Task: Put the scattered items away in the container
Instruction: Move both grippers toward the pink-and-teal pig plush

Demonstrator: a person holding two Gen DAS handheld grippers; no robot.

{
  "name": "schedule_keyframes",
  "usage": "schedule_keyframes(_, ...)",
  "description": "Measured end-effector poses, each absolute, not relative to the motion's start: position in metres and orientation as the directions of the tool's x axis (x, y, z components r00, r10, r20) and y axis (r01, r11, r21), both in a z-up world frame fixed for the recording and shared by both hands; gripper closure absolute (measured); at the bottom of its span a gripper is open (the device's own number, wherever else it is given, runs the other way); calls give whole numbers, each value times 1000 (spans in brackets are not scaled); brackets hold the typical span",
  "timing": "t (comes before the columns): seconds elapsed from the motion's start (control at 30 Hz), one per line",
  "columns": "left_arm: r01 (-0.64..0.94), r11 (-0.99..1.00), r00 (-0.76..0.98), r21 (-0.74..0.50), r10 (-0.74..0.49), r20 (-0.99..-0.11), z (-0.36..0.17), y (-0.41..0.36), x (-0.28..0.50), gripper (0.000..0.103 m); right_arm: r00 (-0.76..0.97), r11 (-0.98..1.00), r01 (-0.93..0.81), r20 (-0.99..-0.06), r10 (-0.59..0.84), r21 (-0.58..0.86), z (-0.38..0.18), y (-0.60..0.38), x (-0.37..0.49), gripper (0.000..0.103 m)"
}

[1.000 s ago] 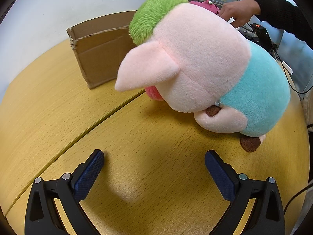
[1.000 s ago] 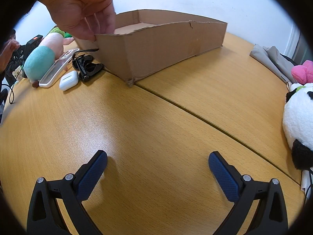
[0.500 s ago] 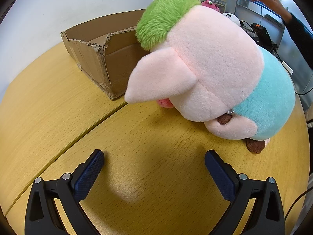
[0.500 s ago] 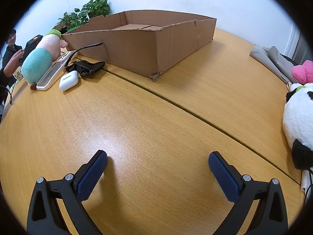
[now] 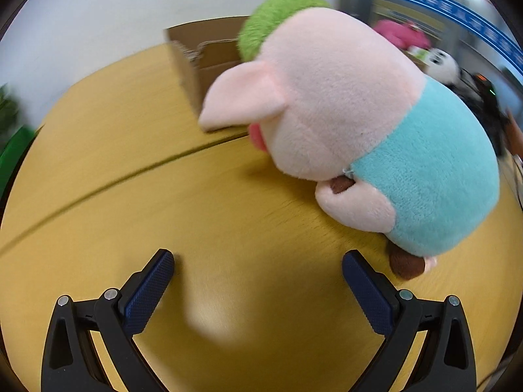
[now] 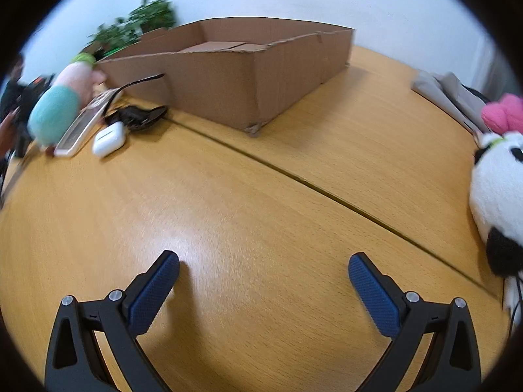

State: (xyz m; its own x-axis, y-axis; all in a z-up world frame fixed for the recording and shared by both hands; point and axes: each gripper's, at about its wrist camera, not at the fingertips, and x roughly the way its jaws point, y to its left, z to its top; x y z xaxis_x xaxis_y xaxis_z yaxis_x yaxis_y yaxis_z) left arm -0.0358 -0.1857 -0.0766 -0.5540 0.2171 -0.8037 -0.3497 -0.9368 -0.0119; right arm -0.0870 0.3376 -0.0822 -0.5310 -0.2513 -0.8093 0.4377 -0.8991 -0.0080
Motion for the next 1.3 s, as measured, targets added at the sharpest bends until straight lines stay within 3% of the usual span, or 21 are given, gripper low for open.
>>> schedule_keyframes(0.53, -161, -987, -555, -22, 109, -825, -72, -172, -26, 0, -588, -999, 53, -808, -26, -7, -84, 313, -73, 0)
schedule_keyframes(0.67, -82, -983, -586, -162, 179, -790, -59, -173, -9, 0, -592, -999, -48, -806, 19, 11, -83, 288, -42, 0)
schedule_keyframes(0.8, 31, -985, -695, -169, 100, -712, -24, -169, 16, 0, -629, -991, 29, -768, -118, 129, -71, 251, -13, 0)
schedule_keyframes(0.9, 60, -974, -737, -220, 105, -667, -1, -165, 17, 0, -669, -982, 88, -721, -181, 165, -54, 221, -1, 0)
schedule_keyframes(1.0, 91, -979, -769, -181, 46, -638, 16, -150, 11, 0, -686, -972, 157, -689, -234, 173, -38, 185, -1, 0)
schedule_keyframes(1.3, 164, -957, -738, -240, 42, -674, 1, -134, 23, 0, -672, -928, 345, -653, -350, 143, -32, 91, 14, 0)
